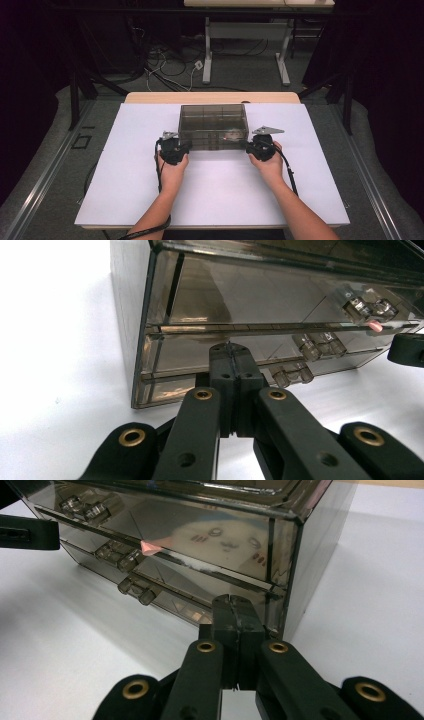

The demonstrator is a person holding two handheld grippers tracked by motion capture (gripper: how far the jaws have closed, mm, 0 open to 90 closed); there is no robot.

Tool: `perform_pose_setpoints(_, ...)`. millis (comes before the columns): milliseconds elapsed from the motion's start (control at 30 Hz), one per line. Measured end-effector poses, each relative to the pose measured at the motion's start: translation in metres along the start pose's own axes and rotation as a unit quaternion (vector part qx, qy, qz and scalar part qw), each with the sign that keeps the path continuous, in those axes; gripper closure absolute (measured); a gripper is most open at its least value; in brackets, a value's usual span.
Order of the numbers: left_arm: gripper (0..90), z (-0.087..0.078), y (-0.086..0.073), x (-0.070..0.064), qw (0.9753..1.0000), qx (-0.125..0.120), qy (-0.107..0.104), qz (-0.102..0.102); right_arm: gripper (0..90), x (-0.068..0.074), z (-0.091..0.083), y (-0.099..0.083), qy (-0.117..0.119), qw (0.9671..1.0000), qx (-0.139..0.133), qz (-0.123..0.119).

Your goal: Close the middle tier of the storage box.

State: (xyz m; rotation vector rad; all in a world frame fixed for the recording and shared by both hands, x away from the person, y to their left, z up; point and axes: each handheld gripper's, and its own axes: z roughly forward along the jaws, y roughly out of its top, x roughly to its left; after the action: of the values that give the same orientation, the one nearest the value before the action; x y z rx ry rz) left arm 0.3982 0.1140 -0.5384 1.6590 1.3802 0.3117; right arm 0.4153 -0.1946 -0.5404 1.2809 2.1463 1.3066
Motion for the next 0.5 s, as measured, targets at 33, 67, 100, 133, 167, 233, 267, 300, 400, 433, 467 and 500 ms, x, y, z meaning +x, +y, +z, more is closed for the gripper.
perform_pose_setpoints(33,90.0,0.000,0.000,0.000,1.0000,0.000,-0.001,-0.001,90.0,0.000,0.000,0.000,0.000,1.0000,0.000,0.000)
perform_pose_setpoints(67,90.0,-0.001,0.001,0.000,1.0000,-0.001,-0.002,0.000,90.0,0.000,0.000,0.000,-0.001,1.0000,0.000,0.001)
perform_pose_setpoints(100,90.0,-0.002,0.001,0.000,1.0000,0.000,-0.001,0.001,90.0,0.000,-0.001,0.000,0.001,1.0000,-0.001,0.003)
perform_pose_setpoints(133,90.0,-0.003,0.001,0.000,1.0000,0.001,-0.003,0.002,90.0,0.000,-0.001,0.000,-0.001,1.0000,0.000,0.003)
perform_pose_setpoints(167,90.0,-0.003,0.001,0.000,1.0000,0.003,-0.004,0.004,90.0,0.000,-0.002,0.000,0.001,1.0000,0.002,0.003)
perform_pose_setpoints(233,89.9,-0.004,0.002,-0.001,1.0000,0.004,-0.006,0.006,90.0,0.001,-0.004,0.001,0.003,1.0000,0.001,0.006)
perform_pose_setpoints(267,89.8,-0.004,0.003,-0.001,1.0000,0.004,-0.007,0.006,90.0,0.002,-0.004,0.001,0.003,1.0000,0.002,0.005)
perform_pose_setpoints(300,89.7,-0.005,0.004,-0.002,0.9999,0.005,-0.009,0.009,90.0,0.003,-0.006,0.001,0.005,1.0000,0.002,0.002)
perform_pose_setpoints(400,88.9,-0.009,0.007,-0.005,0.9997,0.004,-0.016,0.018,89.3,0.007,-0.008,0.003,0.010,1.0000,-0.001,-0.001)
perform_pose_setpoints(433,88.5,-0.010,0.007,-0.005,0.9996,0.005,-0.018,0.019,88.9,0.008,-0.009,0.004,0.011,0.9999,-0.001,-0.004)
perform_pose_setpoints(467,88.1,-0.011,0.008,-0.006,0.9995,0.005,-0.018,0.023,88.6,0.008,-0.009,0.004,0.010,0.9999,-0.001,-0.007)
perform_pose_setpoints(500,87.5,-0.012,0.009,-0.006,0.9994,0.007,-0.021,0.026,88.0,0.009,-0.010,0.004,0.011,0.9999,-0.001,-0.008)
